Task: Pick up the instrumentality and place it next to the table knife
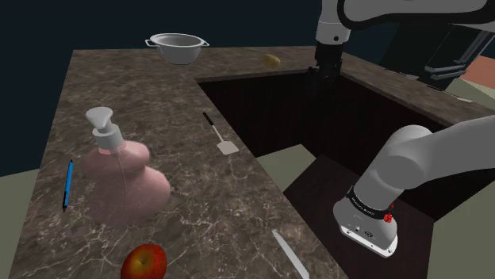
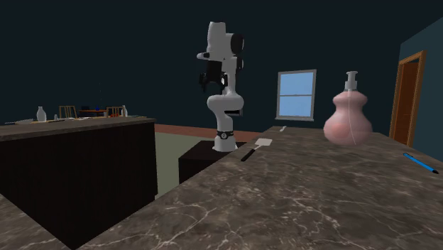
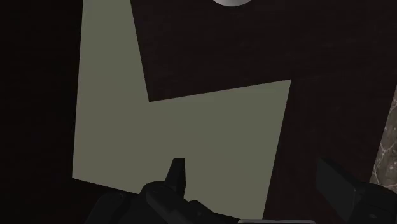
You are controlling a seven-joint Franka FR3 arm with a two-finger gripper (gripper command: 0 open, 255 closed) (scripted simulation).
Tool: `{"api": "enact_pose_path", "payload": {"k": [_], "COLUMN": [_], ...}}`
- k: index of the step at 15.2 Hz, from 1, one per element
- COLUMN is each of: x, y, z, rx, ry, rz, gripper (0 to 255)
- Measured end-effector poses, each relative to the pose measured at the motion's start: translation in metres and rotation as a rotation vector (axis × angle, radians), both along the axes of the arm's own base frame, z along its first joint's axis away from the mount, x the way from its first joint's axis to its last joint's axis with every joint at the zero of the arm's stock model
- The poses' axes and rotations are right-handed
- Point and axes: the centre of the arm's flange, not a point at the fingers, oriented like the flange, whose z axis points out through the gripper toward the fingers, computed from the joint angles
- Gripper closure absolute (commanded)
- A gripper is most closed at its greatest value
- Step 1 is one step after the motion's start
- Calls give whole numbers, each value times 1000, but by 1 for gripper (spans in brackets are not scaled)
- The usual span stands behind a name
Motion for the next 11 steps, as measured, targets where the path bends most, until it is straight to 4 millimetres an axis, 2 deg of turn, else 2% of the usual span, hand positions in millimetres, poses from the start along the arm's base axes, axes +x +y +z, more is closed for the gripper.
{"api": "enact_pose_path", "payload": {"k": [2,5,11], "x": [4,21,68], "y": [4,23,67], "z": [-3,-19,-55], "rx": [1,8,25], "ry": [-2,-18,-54], "rz": [-2,-17,-51], "gripper": [0,0,0]}}
